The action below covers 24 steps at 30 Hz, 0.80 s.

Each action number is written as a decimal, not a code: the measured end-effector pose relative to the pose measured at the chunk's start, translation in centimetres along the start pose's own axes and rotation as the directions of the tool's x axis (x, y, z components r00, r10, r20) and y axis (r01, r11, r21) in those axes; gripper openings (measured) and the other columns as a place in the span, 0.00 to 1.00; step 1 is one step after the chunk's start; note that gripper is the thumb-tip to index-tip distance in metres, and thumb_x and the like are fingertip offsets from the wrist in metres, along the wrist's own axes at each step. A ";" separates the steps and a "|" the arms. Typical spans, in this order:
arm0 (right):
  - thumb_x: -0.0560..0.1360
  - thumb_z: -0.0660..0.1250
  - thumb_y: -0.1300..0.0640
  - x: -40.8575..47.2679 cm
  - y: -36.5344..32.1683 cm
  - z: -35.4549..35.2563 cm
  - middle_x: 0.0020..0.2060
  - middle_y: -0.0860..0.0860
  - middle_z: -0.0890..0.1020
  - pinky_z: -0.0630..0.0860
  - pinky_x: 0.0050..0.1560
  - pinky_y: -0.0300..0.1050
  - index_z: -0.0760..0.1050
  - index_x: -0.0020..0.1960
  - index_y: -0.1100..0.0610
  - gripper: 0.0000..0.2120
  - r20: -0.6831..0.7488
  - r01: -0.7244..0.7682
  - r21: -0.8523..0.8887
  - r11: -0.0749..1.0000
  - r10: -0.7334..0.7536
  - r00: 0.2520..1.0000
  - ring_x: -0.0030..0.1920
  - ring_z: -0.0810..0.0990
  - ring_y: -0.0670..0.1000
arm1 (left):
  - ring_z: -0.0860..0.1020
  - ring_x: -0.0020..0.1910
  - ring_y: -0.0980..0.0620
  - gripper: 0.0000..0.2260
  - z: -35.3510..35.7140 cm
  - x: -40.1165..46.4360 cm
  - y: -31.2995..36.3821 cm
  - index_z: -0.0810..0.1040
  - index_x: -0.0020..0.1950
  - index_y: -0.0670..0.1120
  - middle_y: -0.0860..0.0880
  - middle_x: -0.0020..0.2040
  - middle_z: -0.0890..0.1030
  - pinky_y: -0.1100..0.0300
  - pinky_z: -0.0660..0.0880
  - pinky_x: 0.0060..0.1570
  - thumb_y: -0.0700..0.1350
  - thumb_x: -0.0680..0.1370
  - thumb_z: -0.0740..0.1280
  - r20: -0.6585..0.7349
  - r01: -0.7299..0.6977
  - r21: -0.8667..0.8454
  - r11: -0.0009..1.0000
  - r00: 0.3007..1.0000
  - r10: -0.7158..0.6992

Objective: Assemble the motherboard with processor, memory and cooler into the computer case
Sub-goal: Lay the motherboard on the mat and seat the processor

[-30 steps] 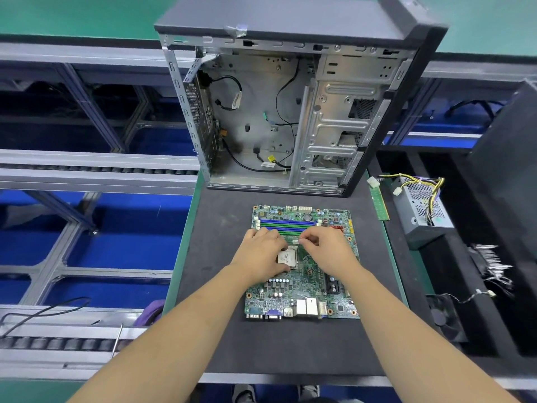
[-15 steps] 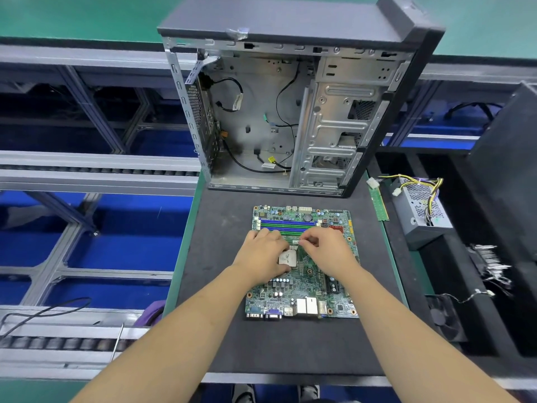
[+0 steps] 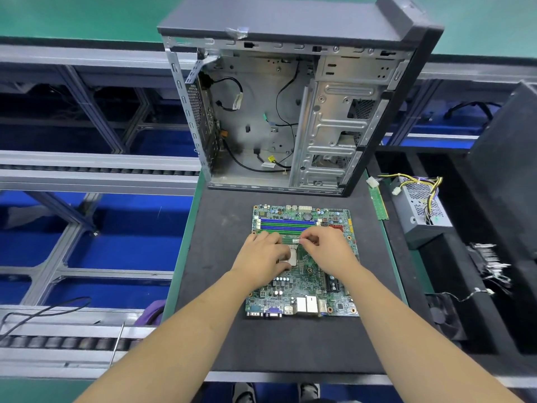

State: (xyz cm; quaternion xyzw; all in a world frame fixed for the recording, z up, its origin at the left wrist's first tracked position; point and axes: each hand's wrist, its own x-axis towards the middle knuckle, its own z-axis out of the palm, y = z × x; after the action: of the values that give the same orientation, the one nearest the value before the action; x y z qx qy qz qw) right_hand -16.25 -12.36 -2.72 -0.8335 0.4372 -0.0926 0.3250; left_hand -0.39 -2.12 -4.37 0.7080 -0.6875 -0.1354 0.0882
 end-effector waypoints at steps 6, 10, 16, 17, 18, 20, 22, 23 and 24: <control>0.79 0.70 0.55 0.1 0.1 0.1 0.37 0.40 0.79 0.69 0.40 0.33 0.82 0.50 0.50 0.02 -0.005 -0.023 0.032 0.999 0.023 1.000 0.39 0.77 0.40 | 0.68 0.58 0.50 0.11 -0.1 0.5 0.4 0.82 0.55 0.53 0.55 0.57 0.74 0.54 0.62 0.58 0.57 0.79 0.66 0.027 -0.009 0.055 0.998 1.000 0.007; 0.79 0.70 0.55 0.0 0.1 0.1 0.37 0.38 0.80 0.68 0.39 0.28 0.83 0.48 0.51 0.04 -0.006 -0.001 0.042 0.999 0.001 1.000 0.40 0.77 0.37 | 0.69 0.58 0.50 0.11 -0.1 0.5 0.5 0.83 0.55 0.53 0.55 0.57 0.75 0.54 0.63 0.59 0.57 0.79 0.66 0.041 0.017 0.027 0.999 0.999 -0.018; 0.79 0.69 0.54 -0.3 0.2 0.1 0.37 0.42 0.83 0.74 0.41 0.36 0.82 0.41 0.49 0.09 0.017 0.006 0.060 0.998 -0.007 1.000 0.40 0.80 0.42 | 0.69 0.58 0.50 0.10 -0.8 0.9 0.6 0.84 0.55 0.54 0.55 0.57 0.75 0.53 0.63 0.59 0.55 0.79 0.68 0.073 0.059 -0.024 0.998 0.996 -0.058; 0.78 0.69 0.54 -0.4 0.2 0.1 0.36 0.41 0.83 0.75 0.42 0.37 0.82 0.40 0.47 0.09 0.030 0.006 0.063 0.998 -0.008 1.000 0.40 0.80 0.42 | 0.69 0.58 0.49 0.10 -0.8 0.9 0.6 0.84 0.54 0.53 0.55 0.57 0.75 0.53 0.64 0.59 0.55 0.78 0.68 0.076 0.061 -0.020 0.998 0.995 -0.059; 0.78 0.70 0.55 -0.4 0.3 0.1 0.35 0.41 0.83 0.76 0.42 0.38 0.82 0.39 0.46 0.09 0.044 0.005 0.068 0.998 -0.008 0.999 0.40 0.80 0.42 | 0.69 0.58 0.49 0.10 -0.9 0.9 0.7 0.84 0.54 0.53 0.55 0.57 0.75 0.53 0.64 0.60 0.55 0.78 0.68 0.077 0.060 -0.016 0.998 0.995 -0.059; 0.76 0.71 0.56 -0.7 0.5 0.1 0.35 0.40 0.83 0.77 0.42 0.38 0.82 0.38 0.44 0.10 0.063 0.009 0.079 0.997 -0.014 0.998 0.39 0.81 0.41 | 0.70 0.58 0.50 0.10 -0.9 0.9 0.7 0.83 0.55 0.53 0.55 0.56 0.75 0.52 0.65 0.61 0.55 0.78 0.68 0.076 0.056 -0.011 0.998 0.996 -0.056; 0.75 0.72 0.56 -1.0 0.7 0.1 0.34 0.38 0.83 0.76 0.42 0.37 0.82 0.38 0.42 0.10 0.070 0.018 0.076 0.997 -0.023 0.997 0.38 0.81 0.40 | 0.70 0.58 0.50 0.10 -0.9 0.8 0.6 0.83 0.55 0.53 0.55 0.56 0.75 0.52 0.64 0.61 0.56 0.78 0.68 0.075 0.055 -0.011 0.998 0.996 -0.054; 0.75 0.73 0.56 -1.2 0.8 0.2 0.34 0.37 0.83 0.77 0.43 0.38 0.83 0.39 0.42 0.10 0.074 0.018 0.075 0.997 -0.023 0.997 0.39 0.81 0.39 | 0.70 0.58 0.50 0.10 -0.9 0.8 0.6 0.83 0.55 0.53 0.55 0.56 0.75 0.53 0.64 0.61 0.56 0.78 0.68 0.074 0.053 -0.011 0.999 0.996 -0.052; 0.75 0.73 0.55 -1.4 1.0 0.2 0.35 0.37 0.83 0.79 0.45 0.40 0.83 0.40 0.43 0.08 0.078 0.016 0.080 0.997 -0.022 0.997 0.40 0.81 0.40 | 0.70 0.57 0.50 0.11 -0.9 0.8 0.6 0.83 0.55 0.53 0.55 0.56 0.75 0.53 0.65 0.60 0.56 0.79 0.68 0.073 0.051 -0.010 0.999 0.996 -0.051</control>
State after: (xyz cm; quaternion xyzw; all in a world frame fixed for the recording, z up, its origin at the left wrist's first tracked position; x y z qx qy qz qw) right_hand -17.64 -11.52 -3.33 -0.8269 0.4122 -0.0801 0.3741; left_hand -0.70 -2.97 -3.39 0.7194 -0.6711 -0.1674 0.0641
